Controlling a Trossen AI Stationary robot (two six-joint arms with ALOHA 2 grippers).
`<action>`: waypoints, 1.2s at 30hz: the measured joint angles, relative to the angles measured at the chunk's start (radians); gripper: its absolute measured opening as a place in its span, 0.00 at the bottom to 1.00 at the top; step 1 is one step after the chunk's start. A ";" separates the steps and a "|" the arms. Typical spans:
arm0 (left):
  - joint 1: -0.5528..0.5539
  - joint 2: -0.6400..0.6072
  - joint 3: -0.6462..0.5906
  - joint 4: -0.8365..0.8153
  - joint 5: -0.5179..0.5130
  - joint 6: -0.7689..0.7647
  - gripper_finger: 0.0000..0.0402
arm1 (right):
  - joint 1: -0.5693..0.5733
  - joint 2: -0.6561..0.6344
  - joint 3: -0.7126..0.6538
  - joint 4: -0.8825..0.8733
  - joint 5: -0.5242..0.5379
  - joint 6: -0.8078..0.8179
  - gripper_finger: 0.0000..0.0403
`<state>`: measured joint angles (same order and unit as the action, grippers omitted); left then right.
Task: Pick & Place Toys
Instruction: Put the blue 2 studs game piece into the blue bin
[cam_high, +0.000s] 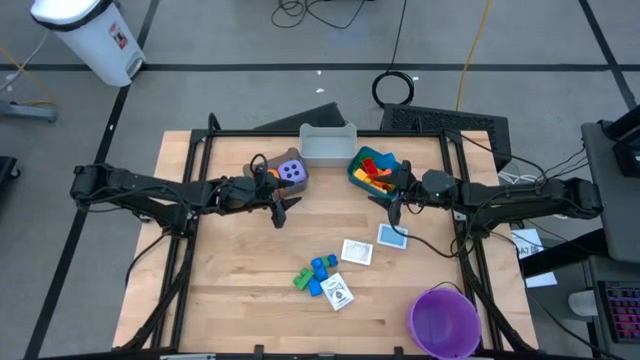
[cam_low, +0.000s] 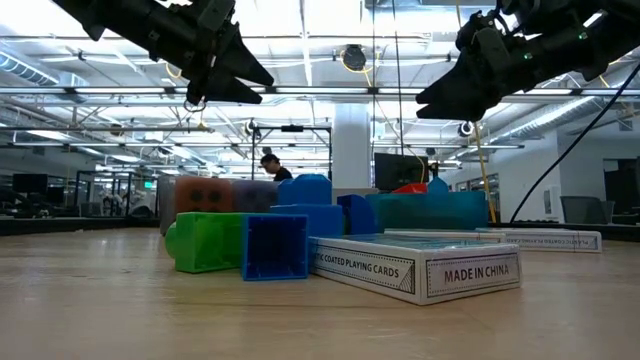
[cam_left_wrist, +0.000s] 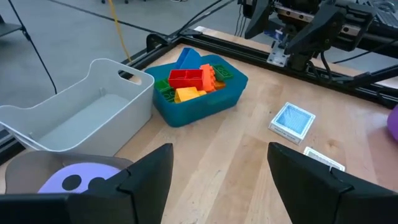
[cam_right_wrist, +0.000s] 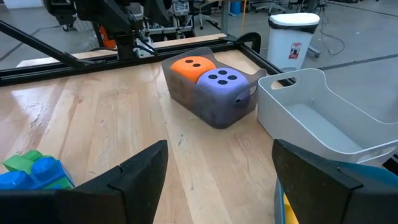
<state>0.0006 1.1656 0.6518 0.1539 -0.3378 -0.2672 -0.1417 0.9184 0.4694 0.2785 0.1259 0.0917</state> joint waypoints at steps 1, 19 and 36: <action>0.000 0.000 0.000 0.000 0.000 0.000 0.67 | 0.000 0.000 0.000 0.000 0.000 -0.001 0.69; 0.000 0.000 0.000 0.000 0.000 0.000 0.67 | 0.000 0.000 0.000 0.000 0.000 -0.002 0.69; -0.177 0.143 0.112 -0.035 0.133 0.019 0.67 | 0.000 0.000 0.000 -0.001 0.000 0.001 0.69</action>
<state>-0.1762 1.3086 0.7633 0.1194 -0.2043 -0.2480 -0.1417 0.9188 0.4694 0.2779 0.1257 0.0929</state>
